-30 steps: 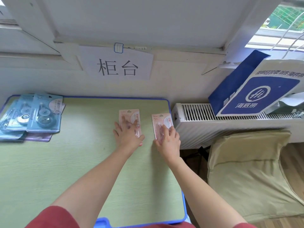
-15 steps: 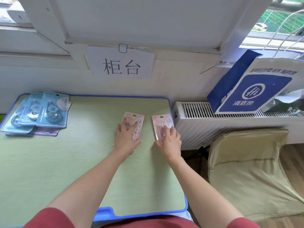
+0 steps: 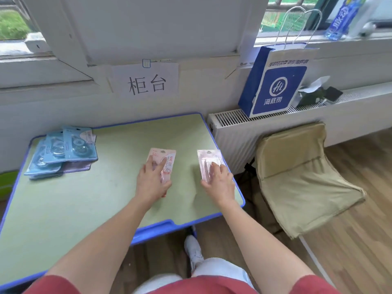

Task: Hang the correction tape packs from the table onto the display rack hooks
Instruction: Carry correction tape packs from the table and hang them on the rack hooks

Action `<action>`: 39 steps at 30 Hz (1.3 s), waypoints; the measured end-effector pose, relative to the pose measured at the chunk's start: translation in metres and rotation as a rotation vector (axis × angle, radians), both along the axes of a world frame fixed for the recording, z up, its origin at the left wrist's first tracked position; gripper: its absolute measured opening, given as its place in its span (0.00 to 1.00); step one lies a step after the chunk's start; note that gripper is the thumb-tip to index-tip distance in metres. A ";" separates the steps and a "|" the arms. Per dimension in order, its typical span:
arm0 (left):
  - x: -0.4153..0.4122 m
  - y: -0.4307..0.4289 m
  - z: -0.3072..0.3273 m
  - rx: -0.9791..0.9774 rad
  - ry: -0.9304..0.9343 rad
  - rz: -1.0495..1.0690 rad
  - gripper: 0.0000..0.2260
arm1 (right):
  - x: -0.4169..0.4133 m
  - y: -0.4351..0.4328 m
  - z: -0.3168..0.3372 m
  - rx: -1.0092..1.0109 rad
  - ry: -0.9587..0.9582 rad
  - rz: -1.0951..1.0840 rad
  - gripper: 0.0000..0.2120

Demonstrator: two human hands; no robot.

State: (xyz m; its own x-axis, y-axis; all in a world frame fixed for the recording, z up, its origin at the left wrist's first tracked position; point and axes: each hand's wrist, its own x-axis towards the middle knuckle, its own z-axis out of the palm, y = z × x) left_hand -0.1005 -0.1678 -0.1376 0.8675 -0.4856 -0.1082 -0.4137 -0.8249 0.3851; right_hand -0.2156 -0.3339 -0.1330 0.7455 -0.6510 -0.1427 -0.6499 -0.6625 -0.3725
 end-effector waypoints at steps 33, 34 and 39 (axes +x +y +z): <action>-0.497 -0.007 0.031 -0.151 0.004 -0.934 0.30 | -0.610 0.176 0.014 0.065 -0.102 -0.982 0.29; -0.525 -0.007 0.030 -0.165 0.015 -0.980 0.29 | -0.632 0.184 0.014 0.058 -0.099 -1.018 0.29; -0.653 -0.009 0.024 -0.121 0.033 -1.203 0.30 | -0.737 0.219 0.012 0.010 -0.095 -1.192 0.29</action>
